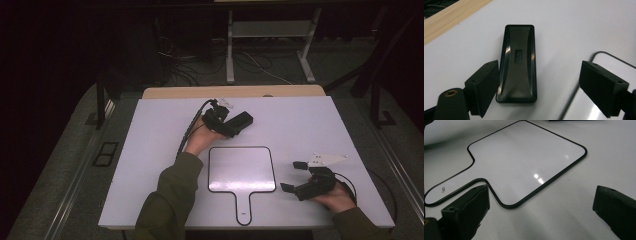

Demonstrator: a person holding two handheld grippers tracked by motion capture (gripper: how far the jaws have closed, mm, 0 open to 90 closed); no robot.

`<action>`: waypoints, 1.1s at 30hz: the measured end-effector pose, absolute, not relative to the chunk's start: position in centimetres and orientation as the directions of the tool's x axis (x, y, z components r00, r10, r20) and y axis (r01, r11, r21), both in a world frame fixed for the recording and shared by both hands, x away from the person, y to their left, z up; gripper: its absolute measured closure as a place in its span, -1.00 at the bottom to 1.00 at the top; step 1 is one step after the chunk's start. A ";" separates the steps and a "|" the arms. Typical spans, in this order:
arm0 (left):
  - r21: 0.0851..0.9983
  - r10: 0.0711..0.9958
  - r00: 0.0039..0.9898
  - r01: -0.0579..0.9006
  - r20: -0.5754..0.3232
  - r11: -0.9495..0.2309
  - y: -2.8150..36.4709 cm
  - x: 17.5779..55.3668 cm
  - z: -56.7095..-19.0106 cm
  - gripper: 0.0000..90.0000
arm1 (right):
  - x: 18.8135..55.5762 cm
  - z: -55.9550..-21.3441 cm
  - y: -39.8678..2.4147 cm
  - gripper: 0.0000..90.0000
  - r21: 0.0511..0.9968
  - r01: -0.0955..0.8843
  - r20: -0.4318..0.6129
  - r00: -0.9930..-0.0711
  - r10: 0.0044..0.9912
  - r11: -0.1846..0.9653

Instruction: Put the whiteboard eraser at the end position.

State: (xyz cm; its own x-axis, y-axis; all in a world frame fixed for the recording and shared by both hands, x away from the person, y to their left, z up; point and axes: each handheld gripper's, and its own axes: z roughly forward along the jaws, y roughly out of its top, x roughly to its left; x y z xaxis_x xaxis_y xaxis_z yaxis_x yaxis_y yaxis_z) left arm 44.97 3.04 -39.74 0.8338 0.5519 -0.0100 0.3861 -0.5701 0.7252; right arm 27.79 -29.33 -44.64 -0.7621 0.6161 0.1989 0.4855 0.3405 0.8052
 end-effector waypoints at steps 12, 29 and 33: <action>0.764 0.554 0.832 0.372 -0.022 -0.527 5.2 40.9 -39.4 -0.74 | 27.6 -44.7 -29.2 -1.00 0.803 0.488 0.202 -0.764 0.613 0.343; 0.777 0.590 0.807 0.390 -0.030 -0.494 8.7 36.0 -41.0 -1.00 | 27.5 -44.6 -29.3 -1.00 0.804 0.488 0.201 -0.761 0.617 0.340; 0.787 0.584 0.811 0.378 -0.027 -0.488 9.3 34.9 -40.9 -1.00 | 27.5 -44.6 -29.3 -1.00 0.804 0.489 0.202 -0.759 0.619 0.337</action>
